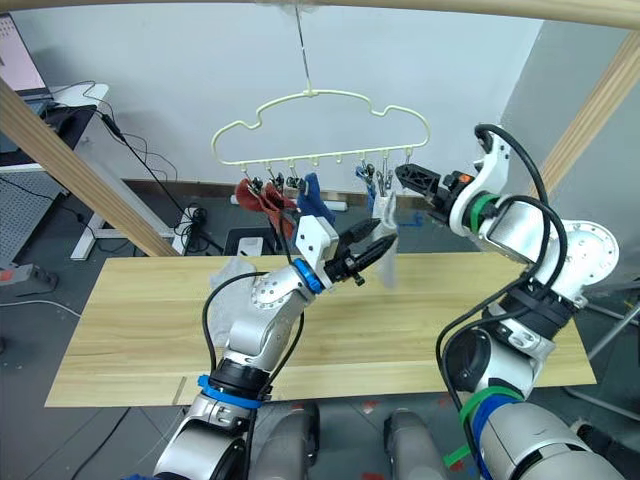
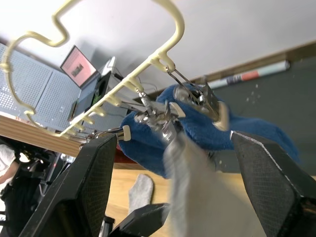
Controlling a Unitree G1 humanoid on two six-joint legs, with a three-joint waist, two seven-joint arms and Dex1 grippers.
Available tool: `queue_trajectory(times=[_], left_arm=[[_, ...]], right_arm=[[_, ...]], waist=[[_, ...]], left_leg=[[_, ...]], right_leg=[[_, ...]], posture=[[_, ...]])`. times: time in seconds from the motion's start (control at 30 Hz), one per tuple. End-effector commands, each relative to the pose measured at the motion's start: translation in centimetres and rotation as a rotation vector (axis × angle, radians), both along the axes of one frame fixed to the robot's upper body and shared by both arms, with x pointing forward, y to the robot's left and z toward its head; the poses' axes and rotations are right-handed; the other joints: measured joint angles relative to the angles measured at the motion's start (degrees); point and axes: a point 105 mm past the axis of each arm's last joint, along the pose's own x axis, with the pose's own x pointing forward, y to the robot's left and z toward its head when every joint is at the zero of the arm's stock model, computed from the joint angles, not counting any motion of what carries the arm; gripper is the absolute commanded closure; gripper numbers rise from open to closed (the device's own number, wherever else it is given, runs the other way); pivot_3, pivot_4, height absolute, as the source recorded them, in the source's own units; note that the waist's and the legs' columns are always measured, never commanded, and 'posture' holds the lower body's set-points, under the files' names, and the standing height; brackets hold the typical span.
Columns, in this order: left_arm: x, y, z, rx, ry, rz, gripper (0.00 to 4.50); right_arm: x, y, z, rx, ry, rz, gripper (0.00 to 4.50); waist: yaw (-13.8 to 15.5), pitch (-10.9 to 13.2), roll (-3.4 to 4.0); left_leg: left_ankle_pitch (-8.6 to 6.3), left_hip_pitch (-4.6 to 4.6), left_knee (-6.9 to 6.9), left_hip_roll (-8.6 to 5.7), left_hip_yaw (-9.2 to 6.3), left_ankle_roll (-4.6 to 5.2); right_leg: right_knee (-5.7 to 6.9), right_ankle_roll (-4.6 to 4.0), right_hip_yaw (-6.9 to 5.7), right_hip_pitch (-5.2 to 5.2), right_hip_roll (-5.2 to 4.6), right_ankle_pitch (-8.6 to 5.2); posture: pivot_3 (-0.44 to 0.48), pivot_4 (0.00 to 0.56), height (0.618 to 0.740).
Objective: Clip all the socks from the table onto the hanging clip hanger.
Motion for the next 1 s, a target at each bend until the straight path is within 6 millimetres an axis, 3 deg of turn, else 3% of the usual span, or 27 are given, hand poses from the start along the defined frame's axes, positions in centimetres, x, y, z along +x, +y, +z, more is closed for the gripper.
queue_trajectory(times=[0.03,0.13,0.3,0.5,0.6,0.67,0.9,1.0], left_arm=[[-0.4,0.4,0.9,-0.085,0.058,-0.040,0.89],[-0.3,1.2,0.4,-0.069,0.086,-0.032,0.02],[-0.3,4.1,-0.9,0.033,0.151,0.011,0.01],[-0.8,9.3,-1.6,0.165,0.202,0.113,0.01],[-0.6,11.2,-1.2,0.219,0.160,0.203,0.00],[-0.8,11.8,-0.6,0.230,0.114,0.228,0.00],[-1.7,12.1,0.9,0.182,0.046,0.242,0.00],[-2.0,12.0,1.1,0.170,0.046,0.241,0.00]], right_arm=[[-1.3,-0.2,0.4,-0.053,-0.074,0.006,0.70],[-1.7,-0.3,-0.3,-0.120,-0.097,-0.014,0.70],[-1.8,-0.2,-2.4,-0.302,-0.161,-0.071,0.70],[-0.9,0.0,-3.5,-0.444,-0.313,-0.228,0.70],[-0.5,0.0,-3.6,-0.466,-0.371,-0.298,1.30],[-0.3,0.2,-3.6,-0.512,-0.413,-0.326,1.94],[0.2,1.0,-3.8,-0.556,-0.501,-0.396,1.94],[0.6,1.6,-3.6,-0.547,-0.527,-0.410,2.52]], waist=[[-0.2,0.0,0.01],[-0.9,0.0,0.02],[-1.6,0.0,0.03],[-1.7,0.0,0.03],[-1.4,0.0,0.03],[-1.2,0.0,0.03],[-0.6,0.0,0.03],[-0.4,0.0,0.03]], left_leg=[[0.00,0.01,0.00,0.01,-0.01,0.00],[0.00,0.03,0.01,0.02,-0.01,0.00],[0.01,0.06,0.01,0.05,-0.01,0.00],[0.02,0.09,0.05,0.10,-0.02,-0.03],[0.02,0.08,0.09,0.10,-0.02,-0.04],[0.03,0.08,0.13,0.10,0.00,-0.05],[0.04,0.07,0.17,0.09,0.00,-0.07],[0.04,0.08,0.21,0.10,0.00,-0.07]], right_leg=[[0.00,0.00,0.00,0.00,0.02,0.00],[0.04,0.00,0.02,0.00,0.05,0.00],[0.05,0.01,0.06,0.00,0.11,-0.01],[0.09,0.02,0.08,-0.01,0.15,-0.01],[0.07,0.08,0.09,-0.01,0.13,-0.01],[0.07,0.08,0.09,0.00,0.11,0.02],[0.07,0.10,0.10,0.02,0.07,0.06],[0.09,0.10,0.10,0.02,0.07,0.07]], posture=[[-0.081,0.235,0.740],[-0.084,0.232,0.740],[-0.066,0.229,0.740],[-0.061,0.222,0.740],[-0.052,0.223,0.740],[-0.041,0.226,0.740],[-0.022,0.227,0.740],[-0.013,0.228,0.740]])
